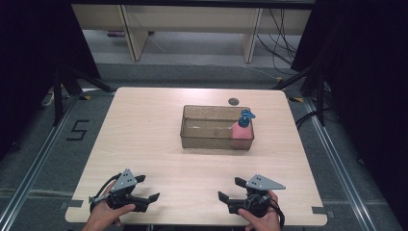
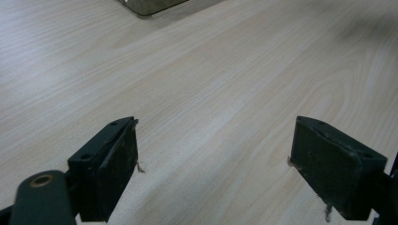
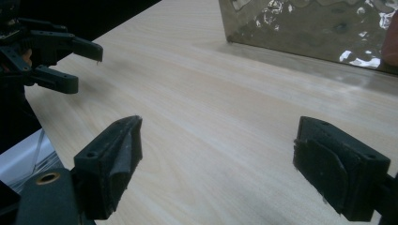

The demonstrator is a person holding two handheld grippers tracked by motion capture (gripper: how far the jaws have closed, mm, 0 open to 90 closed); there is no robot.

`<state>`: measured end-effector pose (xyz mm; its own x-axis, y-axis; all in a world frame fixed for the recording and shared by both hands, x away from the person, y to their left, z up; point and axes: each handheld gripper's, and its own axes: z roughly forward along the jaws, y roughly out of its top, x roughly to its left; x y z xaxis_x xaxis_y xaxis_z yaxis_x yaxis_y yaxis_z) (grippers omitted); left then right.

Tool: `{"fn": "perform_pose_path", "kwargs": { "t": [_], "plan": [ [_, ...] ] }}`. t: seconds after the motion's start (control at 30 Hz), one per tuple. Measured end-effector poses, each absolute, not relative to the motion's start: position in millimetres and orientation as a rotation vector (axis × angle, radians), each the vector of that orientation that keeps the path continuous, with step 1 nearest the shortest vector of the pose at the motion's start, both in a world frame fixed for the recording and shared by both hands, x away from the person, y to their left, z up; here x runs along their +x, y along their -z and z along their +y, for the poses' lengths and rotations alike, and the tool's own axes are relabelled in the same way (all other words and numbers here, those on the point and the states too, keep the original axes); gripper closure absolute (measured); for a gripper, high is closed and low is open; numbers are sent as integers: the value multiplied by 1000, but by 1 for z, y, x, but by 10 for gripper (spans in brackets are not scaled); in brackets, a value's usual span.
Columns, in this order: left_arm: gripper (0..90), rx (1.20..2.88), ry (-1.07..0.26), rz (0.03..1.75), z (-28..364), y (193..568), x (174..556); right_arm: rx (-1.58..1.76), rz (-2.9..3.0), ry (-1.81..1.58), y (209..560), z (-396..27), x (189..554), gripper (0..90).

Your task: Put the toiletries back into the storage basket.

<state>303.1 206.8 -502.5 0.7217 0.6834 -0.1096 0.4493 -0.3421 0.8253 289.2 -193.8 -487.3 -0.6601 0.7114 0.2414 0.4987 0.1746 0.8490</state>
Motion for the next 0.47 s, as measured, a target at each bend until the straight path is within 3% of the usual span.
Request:
{"fn": "perform_pose_path", "kwargs": {
  "t": [0.47],
  "plan": [
    [148, 2017, -322, 852, 207, 502, 303, 1162, 2280, -1472, 489, -193, 281, 162]
  ]
}}
